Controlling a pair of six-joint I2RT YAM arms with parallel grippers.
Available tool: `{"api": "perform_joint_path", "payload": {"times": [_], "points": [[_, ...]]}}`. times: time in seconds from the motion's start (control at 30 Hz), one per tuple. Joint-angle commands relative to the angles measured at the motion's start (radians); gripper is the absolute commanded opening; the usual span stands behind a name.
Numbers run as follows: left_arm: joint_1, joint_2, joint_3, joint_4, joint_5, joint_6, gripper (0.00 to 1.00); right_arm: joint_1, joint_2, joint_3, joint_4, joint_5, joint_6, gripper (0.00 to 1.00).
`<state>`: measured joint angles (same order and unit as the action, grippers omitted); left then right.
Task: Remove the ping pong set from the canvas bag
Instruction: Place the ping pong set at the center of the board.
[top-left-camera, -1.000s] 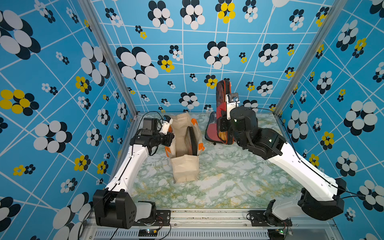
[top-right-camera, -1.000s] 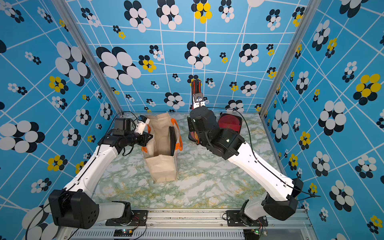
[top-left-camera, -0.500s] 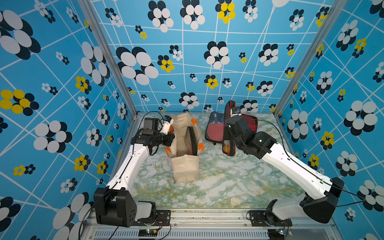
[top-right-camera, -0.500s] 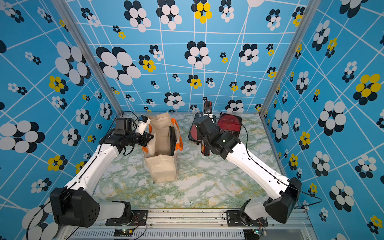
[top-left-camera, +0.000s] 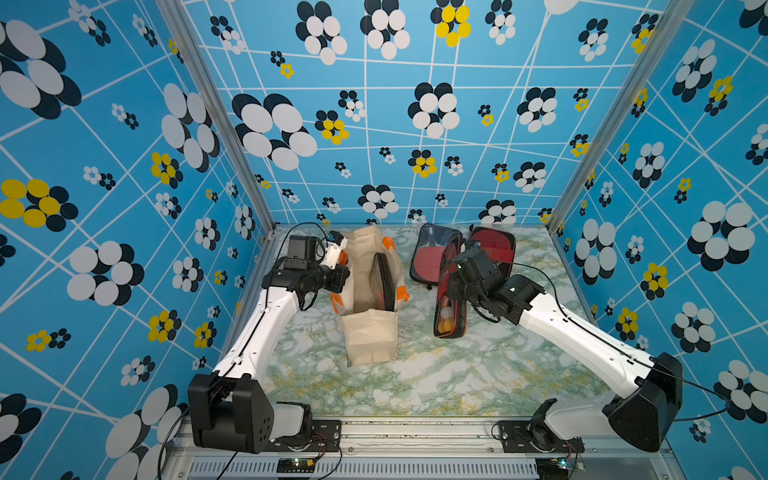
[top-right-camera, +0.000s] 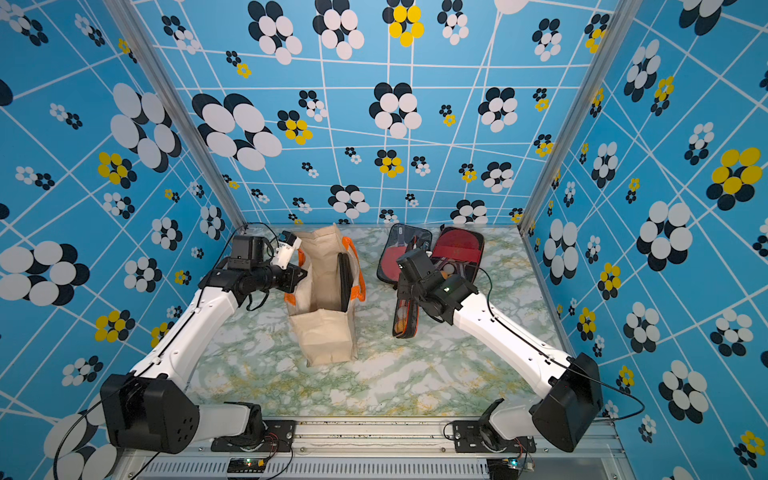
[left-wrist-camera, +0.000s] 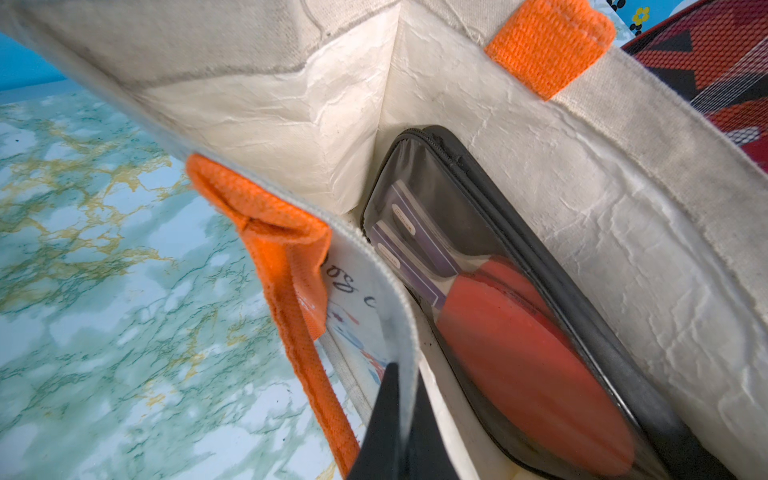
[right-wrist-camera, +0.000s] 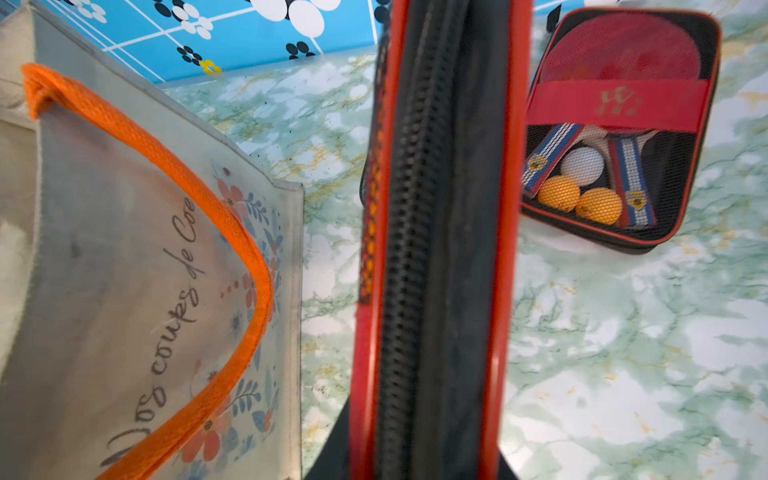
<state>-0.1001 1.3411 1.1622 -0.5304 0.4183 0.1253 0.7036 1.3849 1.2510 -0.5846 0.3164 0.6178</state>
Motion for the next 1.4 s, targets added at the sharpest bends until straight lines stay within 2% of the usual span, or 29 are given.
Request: {"api": "perform_joint_path", "payload": {"times": [0.0,0.9,1.37], "points": [[-0.007,0.018,0.021,-0.029,-0.013,0.019,0.0,-0.011,-0.057,-0.023,0.15,-0.067,0.051,0.0],[-0.016,0.029,0.022,-0.029,-0.016,0.023,0.0,-0.015,-0.103,-0.397,0.544,-0.305,0.288,0.0],[-0.021,0.04,0.027,-0.034,-0.02,0.027,0.0,-0.041,-0.103,-0.528,0.625,-0.381,0.312,0.0]]}}
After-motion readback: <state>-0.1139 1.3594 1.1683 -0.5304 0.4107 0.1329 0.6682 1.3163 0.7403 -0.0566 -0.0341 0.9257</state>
